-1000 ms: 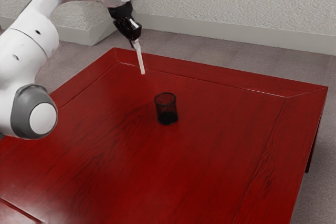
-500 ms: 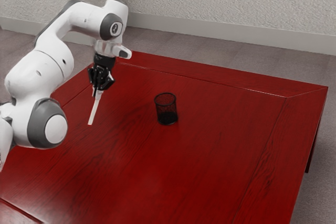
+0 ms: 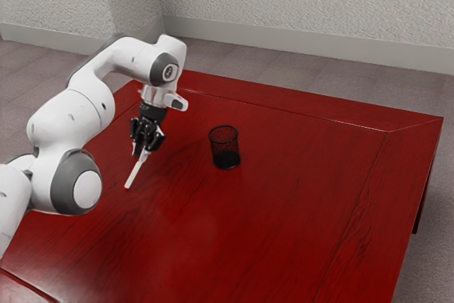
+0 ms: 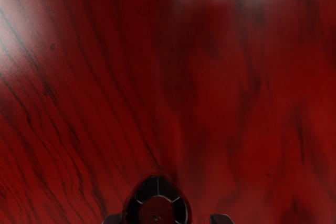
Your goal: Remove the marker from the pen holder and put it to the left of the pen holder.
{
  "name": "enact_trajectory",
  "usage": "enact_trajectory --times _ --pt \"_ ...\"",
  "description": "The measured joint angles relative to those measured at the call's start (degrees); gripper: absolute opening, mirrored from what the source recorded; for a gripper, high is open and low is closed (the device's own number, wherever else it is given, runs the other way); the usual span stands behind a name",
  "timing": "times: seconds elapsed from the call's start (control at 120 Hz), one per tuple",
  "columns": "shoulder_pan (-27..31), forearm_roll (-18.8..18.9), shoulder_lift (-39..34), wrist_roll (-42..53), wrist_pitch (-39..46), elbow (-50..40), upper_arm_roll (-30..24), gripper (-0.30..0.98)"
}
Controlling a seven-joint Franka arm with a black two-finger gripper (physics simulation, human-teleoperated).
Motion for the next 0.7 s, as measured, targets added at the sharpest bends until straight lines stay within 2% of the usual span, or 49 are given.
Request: enact_trajectory --times 0.092,0.2,0.233,0.333,0.425,0.5,0.583,0.7 --pt "-0.02 -0.29 0.02 -0.02 0.16 -0.02 -0.05 0.33" --pt "0.14 -0.52 -2.26 -0.02 0.27 -1.17 -0.62 0.47" --pt "0.32 -0.62 -6.70 -0.06 0.54 -4.53 -0.94 0.50" --pt "1.27 -3.44 -29.17 -0.48 4.85 -29.49 -0.74 0.57" --pt "2.47 -8.27 -53.01 -0.81 14.75 -57.11 1.84 0.61" --pt "2.53 -10.75 -66.53 -1.05 22.64 -71.47 3.60 0.63" --pt "2.71 -12.25 -73.30 -1.31 28.42 -76.94 4.10 0.65" --pt "0.91 -13.31 -75.41 -1.60 31.95 -77.43 4.34 0.67"
